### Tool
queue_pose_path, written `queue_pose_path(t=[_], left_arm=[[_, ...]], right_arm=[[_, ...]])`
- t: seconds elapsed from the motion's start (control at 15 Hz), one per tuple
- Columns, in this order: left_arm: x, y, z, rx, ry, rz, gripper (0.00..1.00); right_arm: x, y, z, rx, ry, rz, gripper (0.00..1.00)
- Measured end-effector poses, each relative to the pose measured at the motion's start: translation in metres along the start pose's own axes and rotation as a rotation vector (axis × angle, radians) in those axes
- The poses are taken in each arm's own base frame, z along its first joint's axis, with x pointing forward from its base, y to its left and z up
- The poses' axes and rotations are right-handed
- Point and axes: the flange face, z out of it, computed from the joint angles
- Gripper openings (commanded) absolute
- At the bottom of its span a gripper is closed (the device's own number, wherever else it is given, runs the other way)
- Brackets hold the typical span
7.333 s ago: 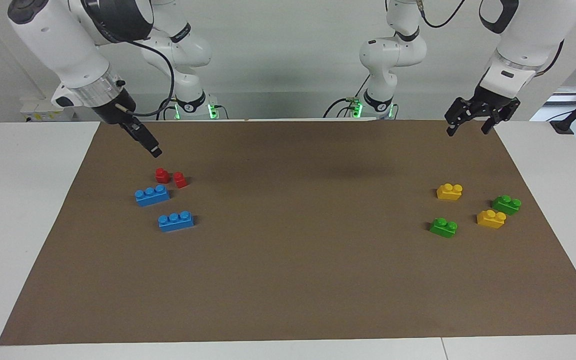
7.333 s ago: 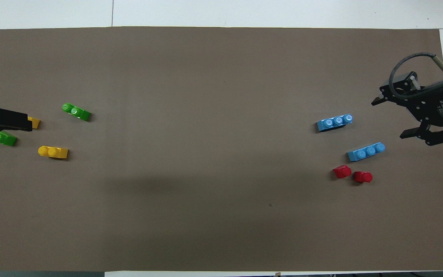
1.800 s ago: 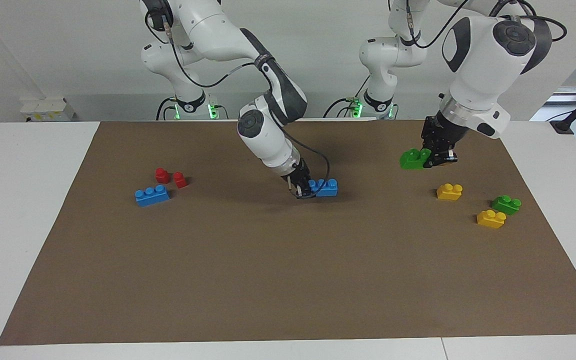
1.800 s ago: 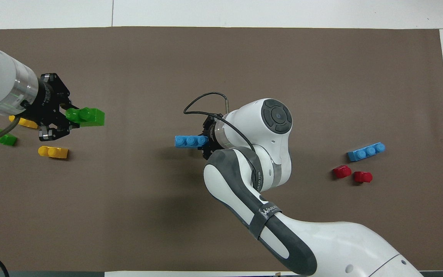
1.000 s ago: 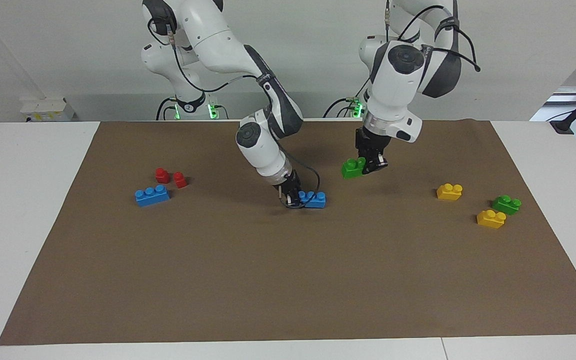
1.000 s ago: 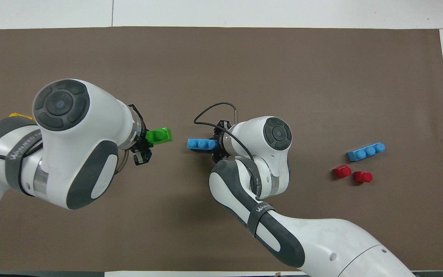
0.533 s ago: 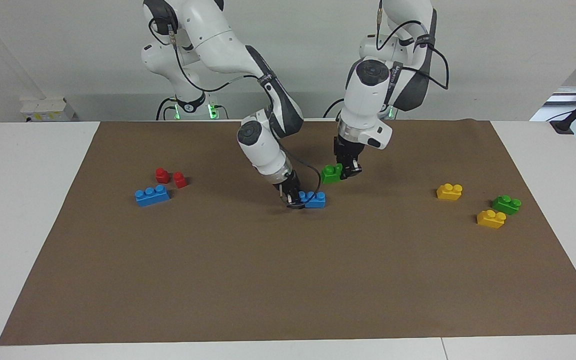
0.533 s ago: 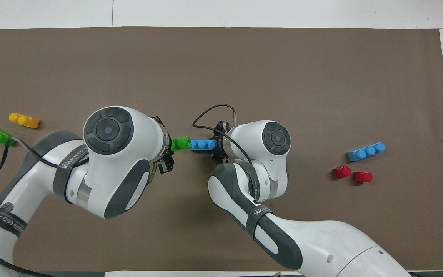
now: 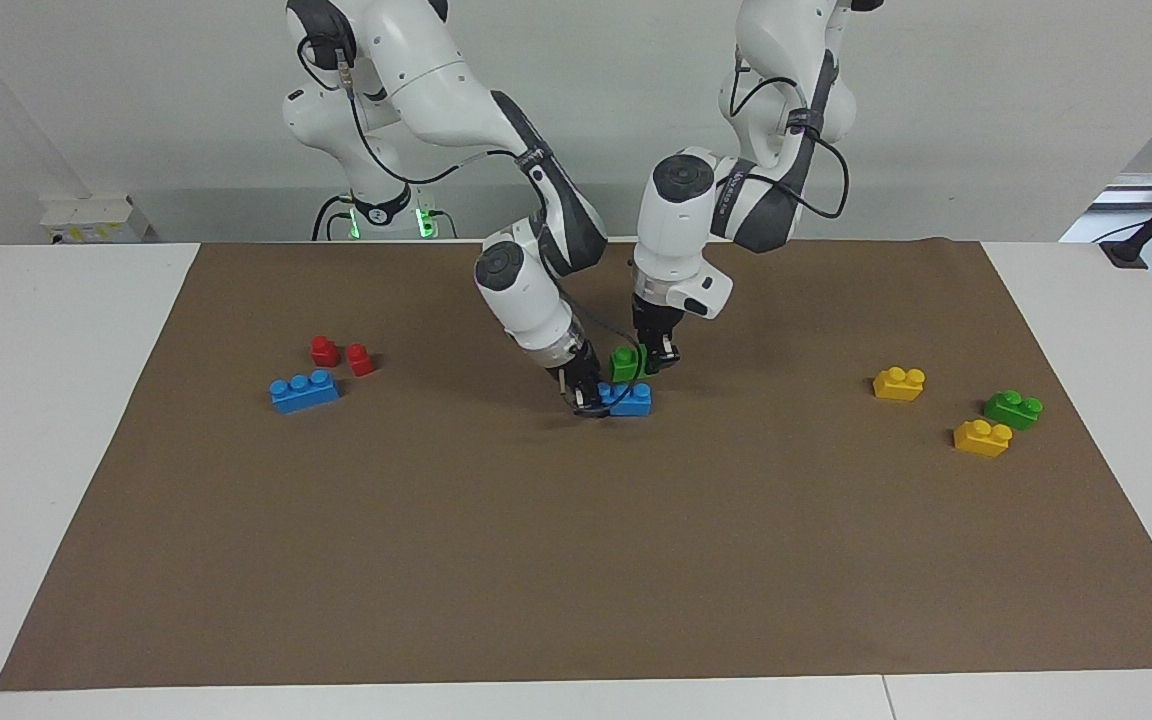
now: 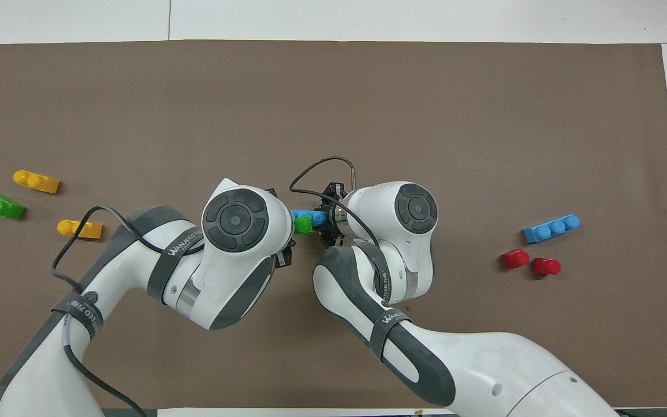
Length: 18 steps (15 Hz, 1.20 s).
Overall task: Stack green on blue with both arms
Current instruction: 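Press the green brick onto the blue brick end with the left gripper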
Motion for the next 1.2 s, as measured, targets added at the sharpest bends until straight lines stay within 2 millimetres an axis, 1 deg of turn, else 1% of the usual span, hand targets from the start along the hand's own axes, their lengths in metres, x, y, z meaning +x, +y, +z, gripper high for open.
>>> queue_pose_path(t=[0.13, 0.6, 0.87, 1.2], left_arm=[[-0.001, -0.001, 0.009, -0.003, 0.015, 0.015, 0.0], [-0.003, 0.0, 0.009, -0.018, 0.02, 0.03, 0.0], [0.003, 0.011, 0.012, -0.054, 0.014, 0.027, 0.0], [0.001, 0.012, 0.017, -0.061, 0.014, 0.034, 0.0]], right_arm=[[0.0, 0.0, 0.0, 0.0, 0.0, -0.001, 0.0], [0.001, 0.0, 0.0, 0.002, 0.0, -0.003, 0.0], [0.0, 0.0, 0.0, 0.002, 0.0, -0.017, 0.0], [0.001, 0.0, 0.0, 0.005, -0.001, -0.021, 0.0]])
